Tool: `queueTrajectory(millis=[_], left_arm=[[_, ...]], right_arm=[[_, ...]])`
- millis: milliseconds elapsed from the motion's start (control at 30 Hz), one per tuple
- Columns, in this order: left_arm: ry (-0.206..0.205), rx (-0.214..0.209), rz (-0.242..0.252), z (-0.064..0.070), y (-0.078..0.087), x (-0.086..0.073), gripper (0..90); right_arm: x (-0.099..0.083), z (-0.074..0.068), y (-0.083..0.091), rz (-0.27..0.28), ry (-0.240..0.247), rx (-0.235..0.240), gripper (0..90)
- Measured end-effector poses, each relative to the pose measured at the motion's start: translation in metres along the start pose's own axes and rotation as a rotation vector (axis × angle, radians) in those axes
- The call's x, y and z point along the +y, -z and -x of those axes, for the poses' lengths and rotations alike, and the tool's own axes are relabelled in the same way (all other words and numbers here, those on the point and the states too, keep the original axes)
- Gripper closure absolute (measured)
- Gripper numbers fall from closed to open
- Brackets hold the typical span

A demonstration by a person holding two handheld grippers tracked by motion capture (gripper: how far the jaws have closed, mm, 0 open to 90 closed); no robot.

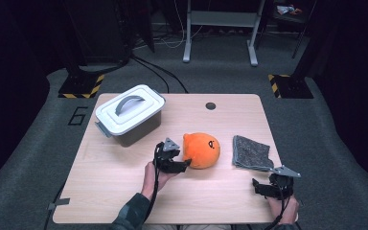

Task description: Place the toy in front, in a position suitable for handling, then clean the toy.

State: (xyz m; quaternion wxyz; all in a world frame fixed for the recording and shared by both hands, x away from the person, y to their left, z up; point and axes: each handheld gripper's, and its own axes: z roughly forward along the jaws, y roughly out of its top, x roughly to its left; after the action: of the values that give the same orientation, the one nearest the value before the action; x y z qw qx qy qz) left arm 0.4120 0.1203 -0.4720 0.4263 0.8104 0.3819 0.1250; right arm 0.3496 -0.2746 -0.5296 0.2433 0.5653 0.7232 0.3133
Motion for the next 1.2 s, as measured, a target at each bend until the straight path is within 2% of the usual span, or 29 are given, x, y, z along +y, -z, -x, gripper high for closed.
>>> queueTrajectory(millis=[33,100,133,200,300,367,500,700,800,933,1033,1100,1200], left_arm=[[0.004,0.01,0.01,0.0,-0.001,-0.001,37.2],[0.015,-0.01,0.009,-0.001,-0.003,-0.004,38.7],[0.014,0.001,0.009,-0.001,-0.004,-0.005,39.3],[0.008,-0.005,0.0,-0.001,-0.005,-0.007,44.1],[0.0,-0.003,0.011,0.0,-0.005,-0.008,53.2],[-0.004,0.009,0.023,0.002,-0.005,-0.008,56.2],[0.0,0.004,0.026,0.003,-0.007,-0.01,61.8],[-0.015,0.015,0.028,0.005,-0.006,-0.011,65.9],[-0.036,0.025,0.034,0.006,-0.007,-0.012,67.5],[-0.04,0.028,0.034,0.006,-0.006,-0.012,68.7],[-0.039,0.026,0.032,0.007,-0.006,-0.012,68.7],[-0.043,0.02,0.031,0.006,-0.007,-0.012,68.6],[-0.04,0.019,0.024,0.005,-0.006,-0.012,68.5]], right_arm=[[0.0,0.0,0.0,0.002,0.004,0.001,4.6],[0.0,0.0,0.0,0.005,0.002,0.001,5.0],[0.0,0.0,0.0,0.005,0.004,0.0,5.2],[0.0,0.0,0.0,0.005,0.003,0.001,5.2],[0.0,0.0,0.0,0.004,0.003,0.002,5.3],[0.0,0.0,0.0,0.005,0.004,0.003,5.6],[0.0,0.0,0.0,0.005,0.004,0.004,5.8],[0.0,0.0,0.0,0.005,0.004,0.004,6.0],[0.0,0.0,0.0,0.005,0.005,0.003,6.1],[0.0,0.001,0.001,-0.001,0.005,0.007,5.9],[0.001,0.004,0.002,-0.007,-0.017,0.017,3.8],[0.002,0.006,0.005,-0.001,-0.063,0.045,3.5],[0.016,0.005,0.016,0.017,-0.068,0.034,3.5]])
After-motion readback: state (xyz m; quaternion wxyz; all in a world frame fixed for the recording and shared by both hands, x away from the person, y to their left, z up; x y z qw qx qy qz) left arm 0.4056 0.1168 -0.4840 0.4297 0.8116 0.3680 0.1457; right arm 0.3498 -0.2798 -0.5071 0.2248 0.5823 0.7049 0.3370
